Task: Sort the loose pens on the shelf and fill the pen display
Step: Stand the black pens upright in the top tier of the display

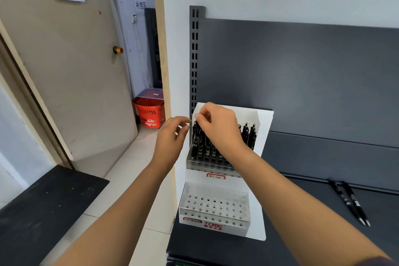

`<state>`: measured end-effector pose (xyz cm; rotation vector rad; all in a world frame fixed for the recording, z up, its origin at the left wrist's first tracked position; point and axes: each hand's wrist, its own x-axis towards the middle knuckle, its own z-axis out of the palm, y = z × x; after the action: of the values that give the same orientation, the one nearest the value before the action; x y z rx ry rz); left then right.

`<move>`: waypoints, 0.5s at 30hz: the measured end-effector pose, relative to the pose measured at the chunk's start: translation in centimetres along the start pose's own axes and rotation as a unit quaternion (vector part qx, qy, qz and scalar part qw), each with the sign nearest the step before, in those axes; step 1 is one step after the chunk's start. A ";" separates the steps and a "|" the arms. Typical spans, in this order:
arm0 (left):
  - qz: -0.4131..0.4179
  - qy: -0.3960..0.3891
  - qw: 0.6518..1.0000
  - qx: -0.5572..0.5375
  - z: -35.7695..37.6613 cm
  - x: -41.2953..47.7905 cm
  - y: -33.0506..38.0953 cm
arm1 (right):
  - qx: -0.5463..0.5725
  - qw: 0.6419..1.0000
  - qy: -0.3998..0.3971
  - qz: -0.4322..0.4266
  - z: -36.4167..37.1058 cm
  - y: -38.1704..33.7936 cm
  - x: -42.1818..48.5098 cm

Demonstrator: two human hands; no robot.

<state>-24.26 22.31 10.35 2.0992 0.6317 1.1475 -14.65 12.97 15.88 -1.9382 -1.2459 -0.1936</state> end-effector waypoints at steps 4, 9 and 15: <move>0.005 -0.002 1.000 0.000 0.1 -0.3 0.0 | -0.138 0.988 -0.063 -0.019 0.7 0.2 -0.4; -0.007 -0.002 1.000 0.008 -0.1 -0.6 -0.3 | -0.267 0.958 -0.061 -0.087 1.6 0.3 0.2; -0.011 0.018 1.000 0.003 -0.2 -0.9 -0.2 | -0.223 0.968 -0.078 -0.085 2.2 1.0 0.3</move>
<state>-24.89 21.90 9.82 2.0766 0.6742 1.1740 -14.30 14.53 14.11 -2.2588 -1.5786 -0.4509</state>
